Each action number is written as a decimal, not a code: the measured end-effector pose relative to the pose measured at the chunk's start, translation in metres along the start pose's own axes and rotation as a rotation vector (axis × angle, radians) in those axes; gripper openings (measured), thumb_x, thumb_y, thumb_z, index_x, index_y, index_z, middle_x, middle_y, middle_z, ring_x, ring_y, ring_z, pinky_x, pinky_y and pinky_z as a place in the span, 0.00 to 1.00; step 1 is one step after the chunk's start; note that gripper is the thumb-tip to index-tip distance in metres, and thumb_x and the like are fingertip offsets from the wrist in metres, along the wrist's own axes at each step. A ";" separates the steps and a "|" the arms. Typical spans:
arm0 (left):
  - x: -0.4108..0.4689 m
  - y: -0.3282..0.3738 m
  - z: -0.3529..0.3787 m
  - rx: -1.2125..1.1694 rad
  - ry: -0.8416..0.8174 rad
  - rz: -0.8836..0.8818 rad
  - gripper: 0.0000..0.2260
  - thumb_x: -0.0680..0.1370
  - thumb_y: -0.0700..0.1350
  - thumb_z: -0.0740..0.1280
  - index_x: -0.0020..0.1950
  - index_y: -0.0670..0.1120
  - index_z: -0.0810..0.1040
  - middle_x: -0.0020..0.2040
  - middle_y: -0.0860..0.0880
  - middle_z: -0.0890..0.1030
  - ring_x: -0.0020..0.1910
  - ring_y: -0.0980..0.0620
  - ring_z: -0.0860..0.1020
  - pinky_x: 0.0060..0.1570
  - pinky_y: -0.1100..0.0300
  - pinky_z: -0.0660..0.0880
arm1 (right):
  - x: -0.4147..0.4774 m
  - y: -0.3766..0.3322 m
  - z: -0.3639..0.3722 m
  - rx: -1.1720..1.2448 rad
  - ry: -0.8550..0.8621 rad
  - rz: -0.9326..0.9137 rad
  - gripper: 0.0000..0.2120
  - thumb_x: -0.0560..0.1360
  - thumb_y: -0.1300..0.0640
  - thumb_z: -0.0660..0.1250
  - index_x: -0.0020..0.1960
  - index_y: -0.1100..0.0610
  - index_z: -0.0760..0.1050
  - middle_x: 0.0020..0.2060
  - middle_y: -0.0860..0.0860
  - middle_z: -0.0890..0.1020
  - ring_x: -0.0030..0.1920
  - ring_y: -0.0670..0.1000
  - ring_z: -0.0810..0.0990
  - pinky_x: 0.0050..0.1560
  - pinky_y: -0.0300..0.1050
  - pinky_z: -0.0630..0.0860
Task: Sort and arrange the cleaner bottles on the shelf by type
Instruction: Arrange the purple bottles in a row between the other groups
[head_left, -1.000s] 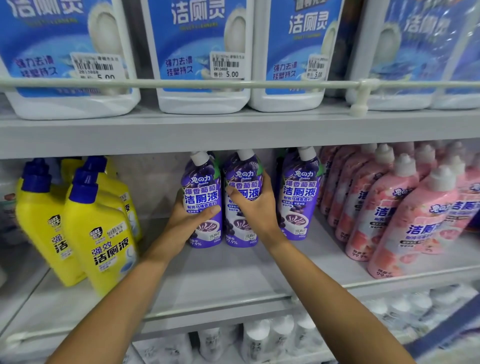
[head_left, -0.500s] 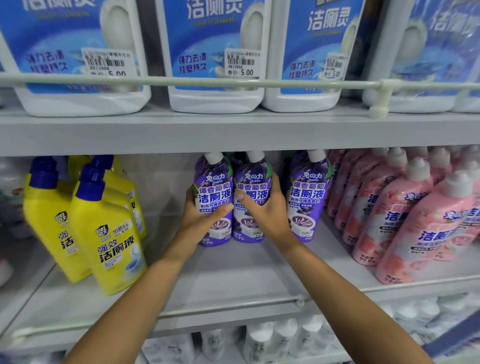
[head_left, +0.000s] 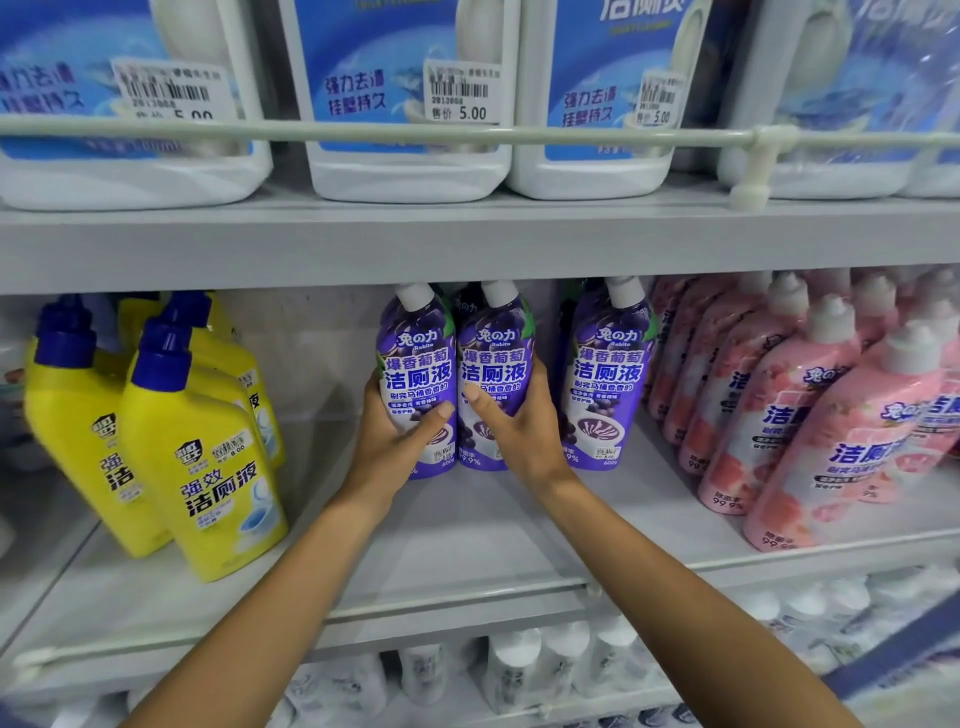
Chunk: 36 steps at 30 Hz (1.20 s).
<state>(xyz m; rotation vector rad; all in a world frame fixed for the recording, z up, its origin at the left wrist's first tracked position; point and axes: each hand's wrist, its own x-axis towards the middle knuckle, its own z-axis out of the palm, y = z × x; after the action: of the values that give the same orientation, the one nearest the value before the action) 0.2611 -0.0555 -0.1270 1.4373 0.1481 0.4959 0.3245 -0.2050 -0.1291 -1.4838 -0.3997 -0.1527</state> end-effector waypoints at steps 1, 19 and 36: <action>0.001 0.000 -0.001 -0.003 -0.009 -0.003 0.27 0.75 0.39 0.77 0.70 0.48 0.71 0.59 0.52 0.85 0.56 0.51 0.85 0.46 0.61 0.82 | 0.000 0.000 0.000 0.003 -0.005 0.002 0.32 0.75 0.54 0.77 0.74 0.55 0.66 0.64 0.50 0.82 0.62 0.47 0.83 0.60 0.46 0.82; 0.012 -0.003 0.015 -0.003 -0.038 0.071 0.25 0.76 0.36 0.75 0.71 0.44 0.71 0.60 0.48 0.84 0.55 0.49 0.85 0.48 0.60 0.82 | 0.029 0.008 -0.015 -0.169 0.023 0.013 0.42 0.68 0.31 0.75 0.74 0.49 0.66 0.65 0.47 0.81 0.64 0.49 0.82 0.64 0.59 0.80; 0.019 -0.016 0.007 0.135 -0.049 0.143 0.34 0.75 0.34 0.75 0.77 0.45 0.65 0.67 0.46 0.80 0.63 0.47 0.82 0.59 0.54 0.81 | 0.019 0.005 -0.016 -0.174 0.034 0.001 0.31 0.76 0.49 0.75 0.74 0.55 0.66 0.65 0.49 0.81 0.64 0.45 0.81 0.66 0.48 0.79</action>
<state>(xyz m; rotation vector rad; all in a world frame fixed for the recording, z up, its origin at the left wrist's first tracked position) 0.2840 -0.0551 -0.1375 1.5984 0.0403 0.5756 0.3469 -0.2179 -0.1278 -1.6506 -0.3653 -0.2164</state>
